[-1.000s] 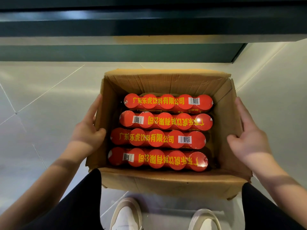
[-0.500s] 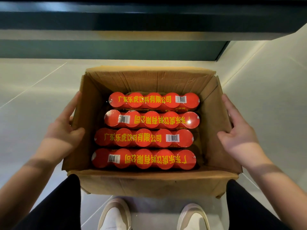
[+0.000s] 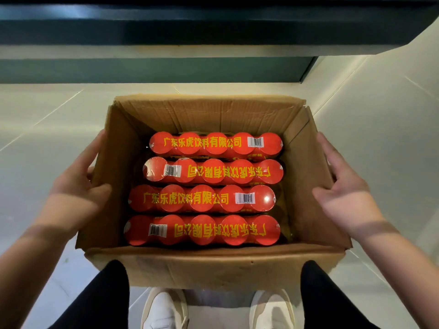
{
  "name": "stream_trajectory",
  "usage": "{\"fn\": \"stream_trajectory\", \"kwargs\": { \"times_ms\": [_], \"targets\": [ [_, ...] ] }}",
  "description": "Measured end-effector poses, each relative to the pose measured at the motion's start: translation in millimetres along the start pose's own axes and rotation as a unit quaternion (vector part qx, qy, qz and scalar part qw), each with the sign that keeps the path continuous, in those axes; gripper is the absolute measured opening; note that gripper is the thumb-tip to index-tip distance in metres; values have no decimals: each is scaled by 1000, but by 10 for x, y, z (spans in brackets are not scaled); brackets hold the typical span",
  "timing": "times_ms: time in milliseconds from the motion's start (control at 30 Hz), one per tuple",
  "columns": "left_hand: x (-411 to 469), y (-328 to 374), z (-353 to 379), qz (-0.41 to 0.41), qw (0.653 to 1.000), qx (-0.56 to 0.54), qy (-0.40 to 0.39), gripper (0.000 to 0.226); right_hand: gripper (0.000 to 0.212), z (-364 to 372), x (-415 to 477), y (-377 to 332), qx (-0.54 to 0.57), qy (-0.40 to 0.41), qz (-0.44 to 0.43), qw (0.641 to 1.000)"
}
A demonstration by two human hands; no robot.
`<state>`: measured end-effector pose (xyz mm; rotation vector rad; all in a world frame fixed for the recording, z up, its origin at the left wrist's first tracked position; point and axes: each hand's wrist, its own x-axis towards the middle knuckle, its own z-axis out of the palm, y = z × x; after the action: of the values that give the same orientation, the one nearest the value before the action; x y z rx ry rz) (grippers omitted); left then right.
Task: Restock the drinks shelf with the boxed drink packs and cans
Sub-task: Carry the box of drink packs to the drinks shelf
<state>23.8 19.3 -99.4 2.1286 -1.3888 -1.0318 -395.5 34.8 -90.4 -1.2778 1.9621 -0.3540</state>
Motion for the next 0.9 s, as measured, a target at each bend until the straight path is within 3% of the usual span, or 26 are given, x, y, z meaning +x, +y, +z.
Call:
{"fn": "stream_trajectory", "kwargs": {
  "times_ms": [133, 367, 567, 900],
  "targets": [
    [-107, 176, -72, -26, 999, -25, 10, 102, 104, -175, -50, -10, 35, 1, -16, 999],
    [-403, 801, -469, -56, 998, 37, -15, 109, 109, -734, -297, -283, 40, -15, 7, 999],
    [-946, 1617, -1026, -46, 998, 46, 0, 100, 105, -1570, -945, -913, 38, 11, -7, 999],
    [-1877, 3067, -1988, -19, 997, 60, -35, 101, 107, -3083, -2162, -1705, 3, 33, 85, 996]
  ]
}}
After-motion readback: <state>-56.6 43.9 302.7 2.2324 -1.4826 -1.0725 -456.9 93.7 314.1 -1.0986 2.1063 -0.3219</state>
